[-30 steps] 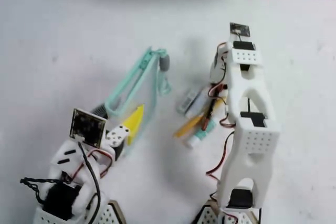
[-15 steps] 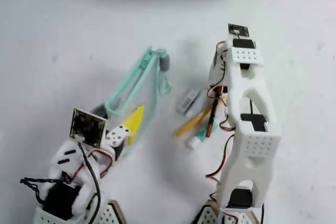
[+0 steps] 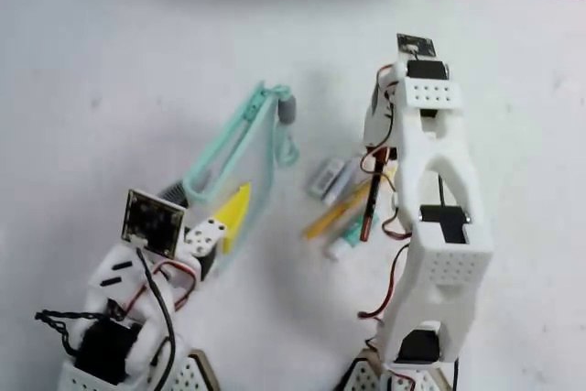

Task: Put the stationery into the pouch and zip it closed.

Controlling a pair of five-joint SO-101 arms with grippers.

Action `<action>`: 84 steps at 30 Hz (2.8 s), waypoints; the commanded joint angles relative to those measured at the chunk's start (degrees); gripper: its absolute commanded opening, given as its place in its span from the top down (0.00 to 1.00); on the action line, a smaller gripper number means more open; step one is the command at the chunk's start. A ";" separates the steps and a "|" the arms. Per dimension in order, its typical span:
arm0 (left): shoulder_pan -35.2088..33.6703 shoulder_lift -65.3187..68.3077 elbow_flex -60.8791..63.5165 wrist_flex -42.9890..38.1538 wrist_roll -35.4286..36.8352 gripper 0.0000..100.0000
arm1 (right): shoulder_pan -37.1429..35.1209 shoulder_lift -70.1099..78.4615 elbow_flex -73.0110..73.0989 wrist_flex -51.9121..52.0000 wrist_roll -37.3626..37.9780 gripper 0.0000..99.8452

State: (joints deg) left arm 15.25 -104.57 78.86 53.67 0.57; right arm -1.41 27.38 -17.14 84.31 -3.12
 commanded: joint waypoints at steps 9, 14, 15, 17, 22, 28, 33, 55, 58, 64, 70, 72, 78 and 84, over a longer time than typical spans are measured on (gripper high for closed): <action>-0.40 -0.31 -0.09 0.09 -0.35 0.79 | -1.27 -5.76 -0.35 2.24 0.97 0.98; -0.40 -0.31 -0.09 0.09 -0.44 0.79 | -3.56 -11.82 -0.35 5.41 0.97 0.98; -0.40 -0.31 -0.09 0.09 -0.44 0.79 | -4.18 -13.23 -0.35 5.76 0.97 0.98; -0.40 -0.31 -0.09 0.09 -0.53 0.79 | -5.14 -16.22 -0.35 5.93 1.05 0.98; -0.40 -0.31 -0.09 0.26 -0.35 0.79 | -7.43 -23.87 -0.70 5.76 1.05 0.98; -0.40 -0.31 -0.09 0.26 -0.18 0.79 | -10.24 -34.24 -0.79 5.67 4.04 0.98; -0.40 -0.31 -0.26 0.26 -0.18 0.79 | -11.82 -43.74 -0.70 3.91 9.32 0.98; -0.40 -0.31 -0.35 0.35 1.85 0.78 | -21.32 -66.24 1.67 7.60 9.14 0.98; -0.40 -0.31 -0.35 0.35 1.85 0.78 | -24.31 -72.31 4.13 5.05 9.14 0.98; -0.40 -0.31 -0.35 0.35 1.85 0.78 | -26.86 -88.84 24.62 -9.36 9.58 0.98; -0.31 -0.31 -0.26 0.35 1.85 0.78 | -27.03 -101.93 48.97 -42.15 9.49 0.98; -0.31 -0.31 -0.26 0.35 1.76 0.78 | -27.12 -102.37 51.25 -50.15 9.41 0.98; 0.04 -0.31 -0.09 0.18 1.76 0.78 | -27.91 -97.01 45.36 -55.69 9.23 0.98; 0.04 -0.31 -0.09 0.18 1.76 0.78 | -38.11 -85.23 32.97 -55.43 9.23 0.98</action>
State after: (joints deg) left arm 15.25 -104.57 78.86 53.67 1.71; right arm -34.55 -62.90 22.15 30.33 5.85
